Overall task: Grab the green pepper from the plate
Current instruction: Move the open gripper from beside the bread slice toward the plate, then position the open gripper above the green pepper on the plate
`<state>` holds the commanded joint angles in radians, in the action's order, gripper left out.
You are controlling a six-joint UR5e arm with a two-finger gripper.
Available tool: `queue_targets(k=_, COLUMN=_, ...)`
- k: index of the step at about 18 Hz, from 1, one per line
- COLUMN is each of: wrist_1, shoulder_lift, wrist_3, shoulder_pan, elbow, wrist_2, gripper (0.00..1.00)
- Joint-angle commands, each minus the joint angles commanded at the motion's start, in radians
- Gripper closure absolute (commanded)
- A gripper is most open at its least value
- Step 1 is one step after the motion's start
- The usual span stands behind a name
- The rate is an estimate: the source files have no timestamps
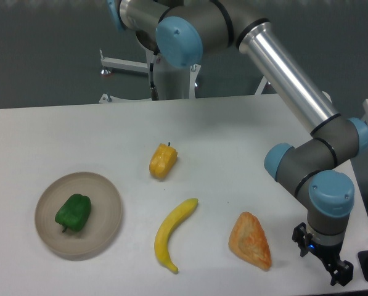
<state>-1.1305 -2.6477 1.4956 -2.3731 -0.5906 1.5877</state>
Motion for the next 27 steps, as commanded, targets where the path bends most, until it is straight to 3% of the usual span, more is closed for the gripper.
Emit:
queue_targets(k=3, wrist_1=0.000, shoulder_lift=0.017, wrist_3=0.000, shoulder_pan=0.008, elbow=-0.018, wrist_2=-0.002, gripper=0.00)
queue_targets(k=6, wrist_1=0.002, shoulder_lift=0.061, wrist_3=-0.008, shoulder_pan=0.026, elbow=-0.076, wrist_2=-0.008, gripper=0.00)
queue_targets(k=14, wrist_1=0.002, shoulder_lift=0.279, wrist_3=-0.168, shoulder_pan=0.066, elbow=-0.357, wrist_2=-0.060, gripper=0.00)
queue_targets(k=19, wrist_1=0.003, shoulder_lift=0.423, wrist_3=-0.479, shoulder_pan=0.170, elbow=-0.535, wrist_2=-0.074, gripper=0.00)
queue_targets(k=23, wrist_1=0.011, shoulder_lift=0.501, wrist_3=-0.791, shoulder_pan=0.261, elbow=-0.633, wrist_2=-0.113, gripper=0.00)
queue_targets(k=27, wrist_1=0.014, shoulder_lift=0.551, wrist_3=-1.001, shoulder_pan=0.342, elbow=-0.696, wrist_2=-0.166, gripper=0.00)
